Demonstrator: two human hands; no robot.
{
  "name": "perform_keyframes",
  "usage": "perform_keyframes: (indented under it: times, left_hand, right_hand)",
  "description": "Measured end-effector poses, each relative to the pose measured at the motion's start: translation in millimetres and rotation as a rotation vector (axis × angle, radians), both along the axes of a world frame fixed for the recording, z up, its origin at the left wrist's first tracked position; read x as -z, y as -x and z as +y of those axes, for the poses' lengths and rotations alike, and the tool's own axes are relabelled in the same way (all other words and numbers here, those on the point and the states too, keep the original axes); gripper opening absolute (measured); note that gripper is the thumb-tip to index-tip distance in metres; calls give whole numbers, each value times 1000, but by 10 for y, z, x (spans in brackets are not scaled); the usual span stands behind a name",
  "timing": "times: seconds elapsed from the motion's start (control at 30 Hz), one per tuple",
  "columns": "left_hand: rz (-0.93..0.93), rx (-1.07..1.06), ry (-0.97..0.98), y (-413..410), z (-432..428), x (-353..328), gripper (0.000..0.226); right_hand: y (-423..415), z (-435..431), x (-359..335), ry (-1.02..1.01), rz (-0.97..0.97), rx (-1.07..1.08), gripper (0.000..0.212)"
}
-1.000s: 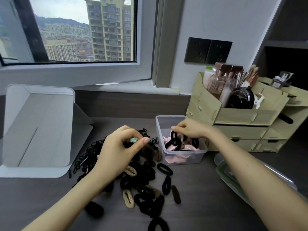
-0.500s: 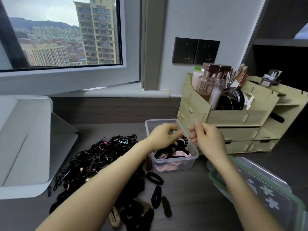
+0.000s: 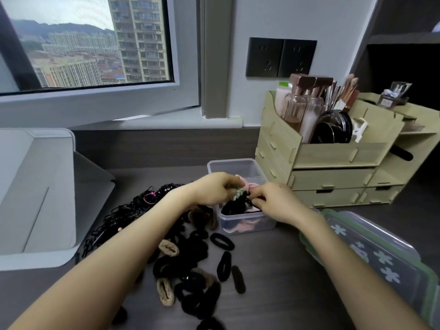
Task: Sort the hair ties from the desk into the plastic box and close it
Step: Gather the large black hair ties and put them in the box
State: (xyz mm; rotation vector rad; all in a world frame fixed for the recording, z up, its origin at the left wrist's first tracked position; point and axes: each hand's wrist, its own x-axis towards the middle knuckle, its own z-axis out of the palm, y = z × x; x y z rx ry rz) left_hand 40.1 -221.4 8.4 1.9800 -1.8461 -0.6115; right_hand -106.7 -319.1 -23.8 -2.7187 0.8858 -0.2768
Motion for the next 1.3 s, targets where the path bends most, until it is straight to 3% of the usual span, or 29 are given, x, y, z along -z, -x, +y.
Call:
perform_keyframes:
  times: [0.07, 0.13, 0.23, 0.3, 0.47, 0.6, 0.73, 0.93, 1.07, 1.17, 1.3]
  left_hand:
    - [-11, -40, 57, -37, 111, 23, 40]
    - [74, -113, 171, -109, 290, 17, 39]
    - [98, -244, 343, -241, 663, 37, 33]
    - [25, -275, 363, -282, 945, 90, 28]
    - [-173, -340, 294, -274, 1589, 332, 23]
    - [-347, -595, 251, -97, 2001, 706, 39]
    - [-288, -712, 73, 99, 2170, 1014, 64]
    - [-137, -528, 231, 220, 2180, 1032, 63]
    - [-339, -583, 358, 112, 2065, 894, 65]
    - [-470, -541, 308, -3, 1868, 812, 62]
    - [-509, -449, 187, -106, 1691, 884, 72]
  right_hand:
    - [7, 47, -82, -7, -48, 31, 23]
    - [78, 147, -139, 57, -239, 59, 22]
    - [239, 468, -158, 39, -470, -95, 17]
    - [342, 717, -98, -72, -406, -268, 23]
    - [439, 1065, 208, -207, 26, -453, 76]
    - [257, 1231, 468, -117, 82, -418, 91]
    - [-26, 1379, 627, -44, 102, -336, 98]
    - [-51, 1535, 555, -12, 69, -526, 88]
    - [-198, 1374, 364, -44, -220, -422, 63]
    - [-495, 1239, 357, -29, -72, -319, 60]
    - [-638, 1225, 503, 54, 106, -300, 54]
